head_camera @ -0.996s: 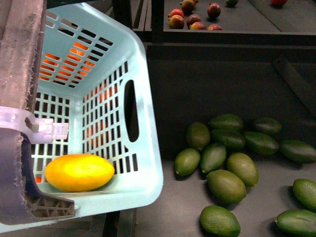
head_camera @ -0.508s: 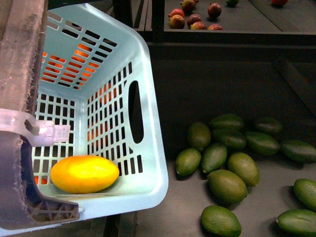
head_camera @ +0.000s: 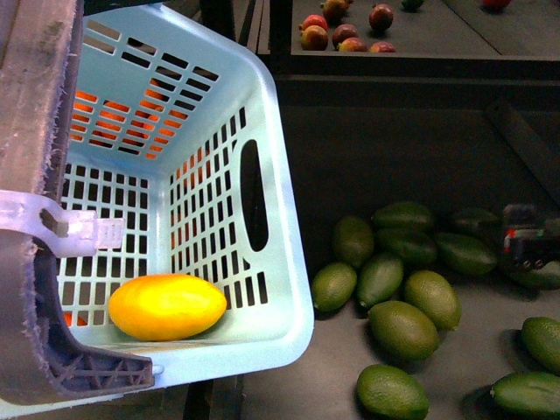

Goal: Pick mango and avocado into basket

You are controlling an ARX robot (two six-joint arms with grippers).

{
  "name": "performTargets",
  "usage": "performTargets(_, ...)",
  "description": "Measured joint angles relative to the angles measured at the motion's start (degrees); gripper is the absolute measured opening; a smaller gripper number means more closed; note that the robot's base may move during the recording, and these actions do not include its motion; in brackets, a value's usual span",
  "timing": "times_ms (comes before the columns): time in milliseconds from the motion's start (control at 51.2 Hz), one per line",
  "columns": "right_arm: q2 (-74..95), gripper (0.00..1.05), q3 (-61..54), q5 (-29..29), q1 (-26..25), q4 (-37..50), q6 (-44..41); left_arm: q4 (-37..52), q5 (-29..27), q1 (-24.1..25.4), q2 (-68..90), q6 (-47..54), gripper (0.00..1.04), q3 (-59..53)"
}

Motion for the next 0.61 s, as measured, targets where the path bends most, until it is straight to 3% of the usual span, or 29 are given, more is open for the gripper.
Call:
performTargets(195,14.3,0.97,8.5,-1.6,3.1,-0.2,-3.0,0.0,-0.1,0.0,0.0,0.0,0.07,0.0)
performTargets(605,26.3,0.97,16.0,-2.4,5.7,1.3,-3.4,0.0,0.0,0.0,0.0,0.0,0.07,0.0)
